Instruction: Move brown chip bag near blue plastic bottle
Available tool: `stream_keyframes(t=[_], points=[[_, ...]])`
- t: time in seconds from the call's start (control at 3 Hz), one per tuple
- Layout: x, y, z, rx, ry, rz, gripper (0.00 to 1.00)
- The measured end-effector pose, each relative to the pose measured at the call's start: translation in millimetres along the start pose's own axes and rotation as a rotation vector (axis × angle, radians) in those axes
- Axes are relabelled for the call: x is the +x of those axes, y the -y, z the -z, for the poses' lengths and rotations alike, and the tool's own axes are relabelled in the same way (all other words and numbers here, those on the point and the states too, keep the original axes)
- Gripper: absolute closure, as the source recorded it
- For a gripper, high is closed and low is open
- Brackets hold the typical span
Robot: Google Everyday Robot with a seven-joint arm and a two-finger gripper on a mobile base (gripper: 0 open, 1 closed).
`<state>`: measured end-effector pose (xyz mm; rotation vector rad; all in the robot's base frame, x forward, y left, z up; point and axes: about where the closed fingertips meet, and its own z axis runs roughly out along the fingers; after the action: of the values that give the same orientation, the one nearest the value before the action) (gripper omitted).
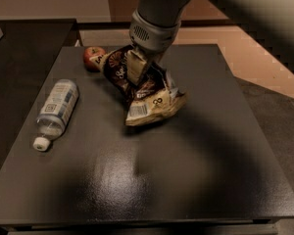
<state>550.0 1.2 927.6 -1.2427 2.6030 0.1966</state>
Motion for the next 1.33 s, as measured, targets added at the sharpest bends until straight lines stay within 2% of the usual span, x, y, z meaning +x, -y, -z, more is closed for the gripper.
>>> stream_keyframes(t=[0.33, 0.67, 1.33], points=[[-21, -18, -8, -0.026, 0.0, 0.05, 1.0], [-37, -33, -16, -0.04, -0.003, 0.087, 0.84], [-52, -49, -33, -0.068, -0.017, 0.132, 0.37]])
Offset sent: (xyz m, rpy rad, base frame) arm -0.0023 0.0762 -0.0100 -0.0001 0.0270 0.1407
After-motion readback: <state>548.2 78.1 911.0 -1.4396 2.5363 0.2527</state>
